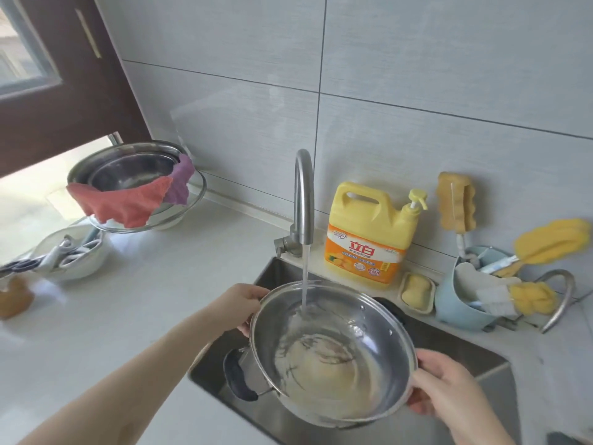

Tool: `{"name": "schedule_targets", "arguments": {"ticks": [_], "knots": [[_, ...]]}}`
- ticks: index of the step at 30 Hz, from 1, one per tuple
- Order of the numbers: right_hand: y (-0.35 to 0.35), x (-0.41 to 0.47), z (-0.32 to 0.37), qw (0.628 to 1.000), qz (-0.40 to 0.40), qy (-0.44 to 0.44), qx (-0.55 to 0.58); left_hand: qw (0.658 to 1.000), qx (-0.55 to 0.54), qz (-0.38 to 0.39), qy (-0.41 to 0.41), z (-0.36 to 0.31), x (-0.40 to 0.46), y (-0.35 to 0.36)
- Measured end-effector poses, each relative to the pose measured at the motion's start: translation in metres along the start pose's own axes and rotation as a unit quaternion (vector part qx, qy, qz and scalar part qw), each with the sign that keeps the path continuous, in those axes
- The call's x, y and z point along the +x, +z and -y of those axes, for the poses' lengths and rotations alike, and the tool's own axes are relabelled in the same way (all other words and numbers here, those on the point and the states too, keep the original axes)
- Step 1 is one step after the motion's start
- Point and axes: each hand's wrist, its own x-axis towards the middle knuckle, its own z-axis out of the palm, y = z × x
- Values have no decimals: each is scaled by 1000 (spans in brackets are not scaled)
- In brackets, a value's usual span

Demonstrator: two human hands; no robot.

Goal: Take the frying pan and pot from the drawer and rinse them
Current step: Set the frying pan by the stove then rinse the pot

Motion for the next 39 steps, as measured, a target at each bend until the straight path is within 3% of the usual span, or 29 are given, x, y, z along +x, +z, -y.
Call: {"name": "schedule_targets", "arguments": {"ticks": [3, 6, 10, 19, 25, 34, 39], "knots": [[17, 15, -42, 994, 22, 84, 72, 997, 61, -29, 33, -4, -1, -8], [37, 25, -70, 987, 28, 108, 112, 989, 109, -61, 80, -2, 1, -7], [46, 33, -73, 994, -25, 54, 97, 976, 142, -109, 128, 2, 5, 3], [7, 37, -67, 981, -141, -122, -50, 986, 58, -127, 93, 18, 24, 50], [-4, 36, -80, 974, -183, -106, -86, 982, 24, -145, 117, 27, 27, 66], [4, 46, -96, 965, -224, -134, 7, 970, 6, -185, 158, 43, 16, 75], [4, 53, -100, 962, -242, -119, -38, 961, -1, -196, 196, 51, 10, 80]]}}
